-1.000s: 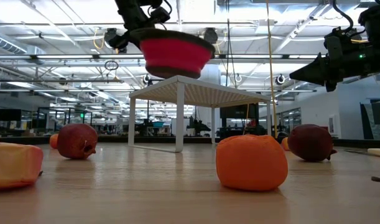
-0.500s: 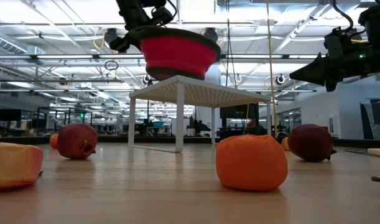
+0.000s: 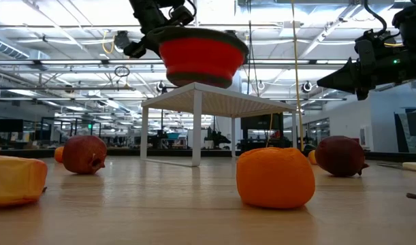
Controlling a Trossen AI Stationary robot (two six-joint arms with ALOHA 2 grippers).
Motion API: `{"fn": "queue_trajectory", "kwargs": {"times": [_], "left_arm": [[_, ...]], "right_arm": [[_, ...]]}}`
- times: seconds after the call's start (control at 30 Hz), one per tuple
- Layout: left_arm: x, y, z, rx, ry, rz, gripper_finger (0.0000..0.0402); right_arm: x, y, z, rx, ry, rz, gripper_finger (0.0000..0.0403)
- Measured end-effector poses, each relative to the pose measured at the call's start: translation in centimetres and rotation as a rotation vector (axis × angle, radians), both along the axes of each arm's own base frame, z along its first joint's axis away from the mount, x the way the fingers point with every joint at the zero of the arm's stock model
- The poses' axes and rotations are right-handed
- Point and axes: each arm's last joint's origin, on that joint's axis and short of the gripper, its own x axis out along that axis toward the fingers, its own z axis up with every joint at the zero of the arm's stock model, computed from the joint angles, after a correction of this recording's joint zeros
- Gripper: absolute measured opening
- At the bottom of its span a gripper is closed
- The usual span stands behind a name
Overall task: Pick & Place Fruit
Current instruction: Put the red strainer bowl on the shelf
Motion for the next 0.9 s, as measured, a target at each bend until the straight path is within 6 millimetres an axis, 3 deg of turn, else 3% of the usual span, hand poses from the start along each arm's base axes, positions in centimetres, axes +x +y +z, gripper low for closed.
{"fn": "queue_trajectory", "kwargs": {"times": [0.9], "left_arm": [[0.05,-0.99,-0.22,0.07,0.077,0.01,0.003]], "right_arm": [[0.0,0.0,0.01,-0.001,-0.001,0.0,0.0]]}}
